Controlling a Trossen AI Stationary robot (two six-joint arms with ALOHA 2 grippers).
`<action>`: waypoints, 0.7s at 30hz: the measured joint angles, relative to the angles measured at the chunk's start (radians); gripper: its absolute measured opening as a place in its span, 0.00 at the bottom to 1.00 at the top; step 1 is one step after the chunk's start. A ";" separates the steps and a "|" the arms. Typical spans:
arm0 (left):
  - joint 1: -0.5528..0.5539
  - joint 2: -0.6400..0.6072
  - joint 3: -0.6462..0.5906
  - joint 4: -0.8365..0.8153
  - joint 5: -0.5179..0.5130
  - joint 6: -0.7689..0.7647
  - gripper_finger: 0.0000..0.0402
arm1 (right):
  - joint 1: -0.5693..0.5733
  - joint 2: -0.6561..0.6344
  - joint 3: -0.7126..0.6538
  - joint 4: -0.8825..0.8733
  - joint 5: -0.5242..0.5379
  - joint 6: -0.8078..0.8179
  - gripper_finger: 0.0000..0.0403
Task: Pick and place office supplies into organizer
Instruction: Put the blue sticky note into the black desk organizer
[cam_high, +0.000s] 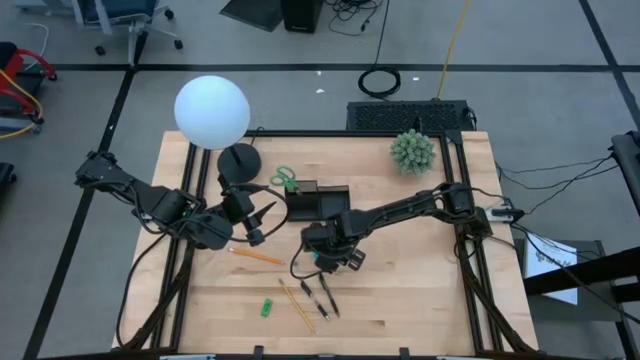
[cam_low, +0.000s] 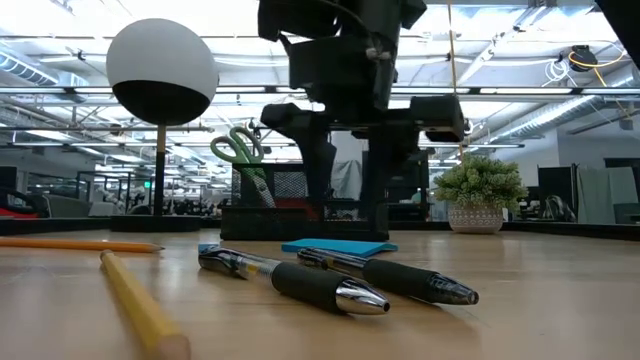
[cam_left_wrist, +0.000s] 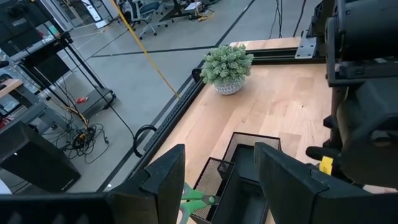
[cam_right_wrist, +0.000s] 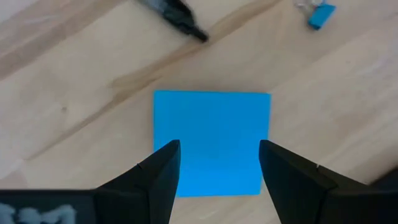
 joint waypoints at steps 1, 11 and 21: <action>0.000 0.000 0.000 0.000 0.000 0.000 0.49 | -0.001 0.000 0.000 0.001 0.003 0.000 0.52; 0.000 0.000 0.000 0.000 0.001 0.000 0.49 | -0.003 0.000 0.000 0.060 0.051 0.025 0.52; 0.000 0.000 0.000 0.000 0.013 0.000 0.49 | -0.002 0.000 -0.016 0.038 0.049 0.075 0.53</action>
